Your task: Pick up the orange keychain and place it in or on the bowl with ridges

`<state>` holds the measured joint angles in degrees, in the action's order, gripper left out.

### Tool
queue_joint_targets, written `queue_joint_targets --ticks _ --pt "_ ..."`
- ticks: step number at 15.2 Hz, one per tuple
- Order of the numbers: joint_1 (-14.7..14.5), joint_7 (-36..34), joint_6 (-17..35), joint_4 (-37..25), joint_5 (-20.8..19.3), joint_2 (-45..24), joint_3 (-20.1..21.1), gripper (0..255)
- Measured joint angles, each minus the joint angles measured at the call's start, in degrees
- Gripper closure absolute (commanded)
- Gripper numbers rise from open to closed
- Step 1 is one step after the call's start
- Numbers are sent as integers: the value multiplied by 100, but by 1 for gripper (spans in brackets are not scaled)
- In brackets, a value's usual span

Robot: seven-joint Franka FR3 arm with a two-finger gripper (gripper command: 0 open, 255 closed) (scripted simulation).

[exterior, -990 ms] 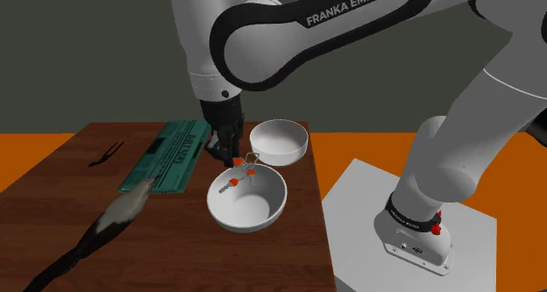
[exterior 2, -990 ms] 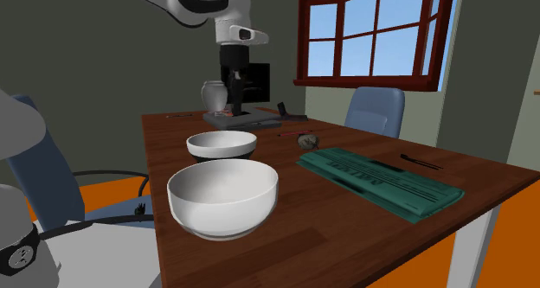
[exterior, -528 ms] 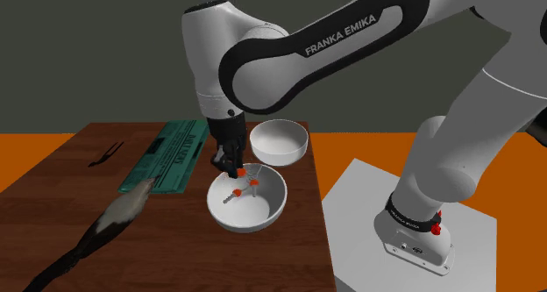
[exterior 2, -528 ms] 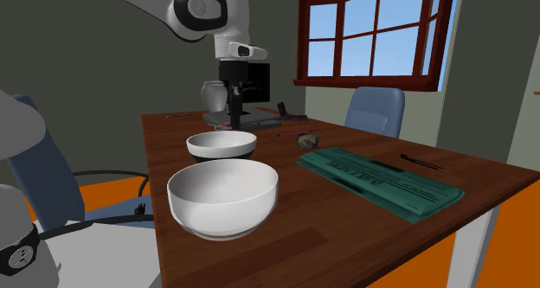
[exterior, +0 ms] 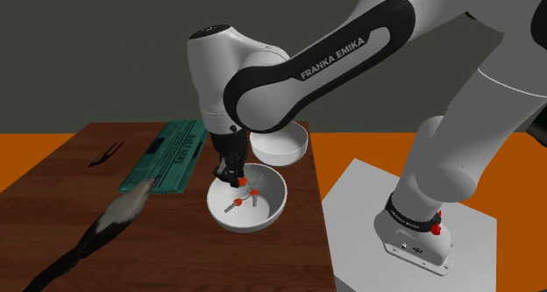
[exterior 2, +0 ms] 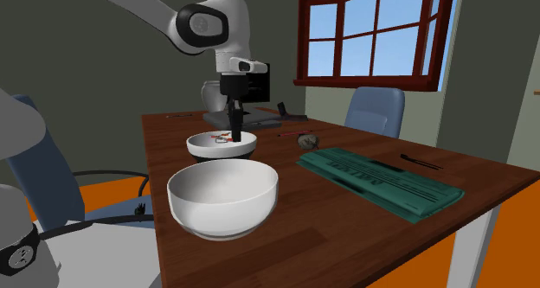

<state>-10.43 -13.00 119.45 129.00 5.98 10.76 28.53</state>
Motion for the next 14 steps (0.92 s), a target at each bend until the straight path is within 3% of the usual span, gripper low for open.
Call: queue_joint_targets --ticks 5,6,12,14 --pt "0 -3 23 14 -3 -8 3 255" --pt "0 -3 23 14 -3 -8 3 0" --pt "0 -3 23 13 -3 -8 3 0" --pt "-3 9 -210 -153 22 71 -17 0"
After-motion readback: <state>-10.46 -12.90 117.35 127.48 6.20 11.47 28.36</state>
